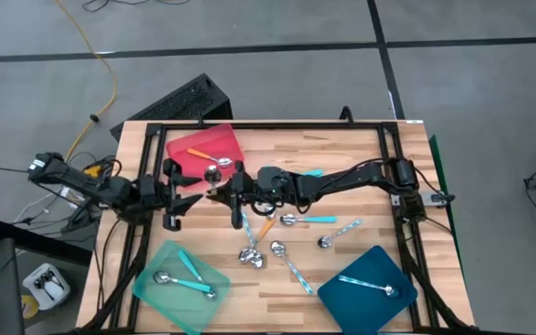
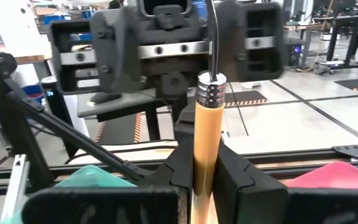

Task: Sort silverware by color (type)
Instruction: Put the yellow spoon into the pink bin

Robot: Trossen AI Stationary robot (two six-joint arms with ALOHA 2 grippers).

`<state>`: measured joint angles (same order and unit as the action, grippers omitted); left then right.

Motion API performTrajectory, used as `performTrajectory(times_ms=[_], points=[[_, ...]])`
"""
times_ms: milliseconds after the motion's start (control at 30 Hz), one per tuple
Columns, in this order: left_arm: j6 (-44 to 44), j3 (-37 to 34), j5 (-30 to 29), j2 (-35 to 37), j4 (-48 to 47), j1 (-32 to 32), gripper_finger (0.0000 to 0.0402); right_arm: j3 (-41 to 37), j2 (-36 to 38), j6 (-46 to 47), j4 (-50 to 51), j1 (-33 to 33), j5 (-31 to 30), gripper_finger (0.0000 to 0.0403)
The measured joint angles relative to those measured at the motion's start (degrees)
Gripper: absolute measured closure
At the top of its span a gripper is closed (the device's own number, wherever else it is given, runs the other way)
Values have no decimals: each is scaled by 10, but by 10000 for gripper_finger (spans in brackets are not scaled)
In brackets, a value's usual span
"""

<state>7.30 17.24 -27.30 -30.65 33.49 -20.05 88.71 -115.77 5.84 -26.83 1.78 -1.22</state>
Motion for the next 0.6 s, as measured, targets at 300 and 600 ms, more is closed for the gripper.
performTrajectory(times_ms=[300,600], points=[[-10,0,-21,85,-65,-37,211,68,0,-27,93,-29,15,349],[-5,0,-16,108,-74,-65,212,72,-9,-33,88,-82,-8,349]])
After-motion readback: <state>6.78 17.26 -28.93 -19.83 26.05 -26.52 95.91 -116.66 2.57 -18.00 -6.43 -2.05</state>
